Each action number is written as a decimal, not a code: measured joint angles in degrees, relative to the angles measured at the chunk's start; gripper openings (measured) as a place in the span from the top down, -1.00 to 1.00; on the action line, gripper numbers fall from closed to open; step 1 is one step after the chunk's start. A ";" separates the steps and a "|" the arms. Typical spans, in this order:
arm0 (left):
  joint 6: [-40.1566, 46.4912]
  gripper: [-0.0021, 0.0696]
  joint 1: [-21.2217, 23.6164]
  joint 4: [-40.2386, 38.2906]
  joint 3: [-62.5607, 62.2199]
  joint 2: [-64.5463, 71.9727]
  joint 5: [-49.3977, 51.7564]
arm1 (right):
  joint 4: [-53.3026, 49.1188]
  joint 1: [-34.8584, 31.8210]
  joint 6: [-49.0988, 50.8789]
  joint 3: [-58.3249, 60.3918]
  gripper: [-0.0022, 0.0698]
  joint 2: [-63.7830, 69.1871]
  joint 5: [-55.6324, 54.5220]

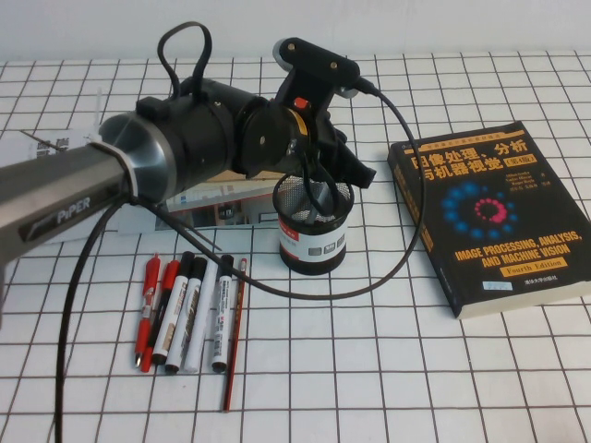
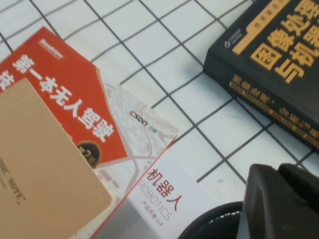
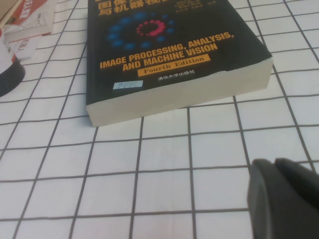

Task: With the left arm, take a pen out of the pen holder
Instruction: 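Take a marker out of the pen holder and lay it on the table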

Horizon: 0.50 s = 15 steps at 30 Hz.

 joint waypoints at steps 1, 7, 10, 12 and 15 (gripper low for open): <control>0.00 0.95 0.00 0.14 0.00 -0.51 0.00 | 0.00 0.00 0.00 0.00 0.98 0.00 0.00; 0.00 0.95 0.00 2.13 0.00 -5.85 -0.97 | 0.00 0.00 0.00 0.00 0.98 0.00 0.00; 0.00 0.95 0.00 2.53 0.00 -9.30 -1.29 | 0.00 0.00 0.00 0.00 0.98 0.00 0.00; 0.00 0.95 0.00 2.53 0.00 -11.00 -1.29 | 0.00 0.00 0.00 0.00 0.98 0.00 0.00; 0.00 0.95 0.00 2.62 -0.19 -12.23 -0.20 | 0.00 0.00 0.00 0.00 0.98 0.00 0.00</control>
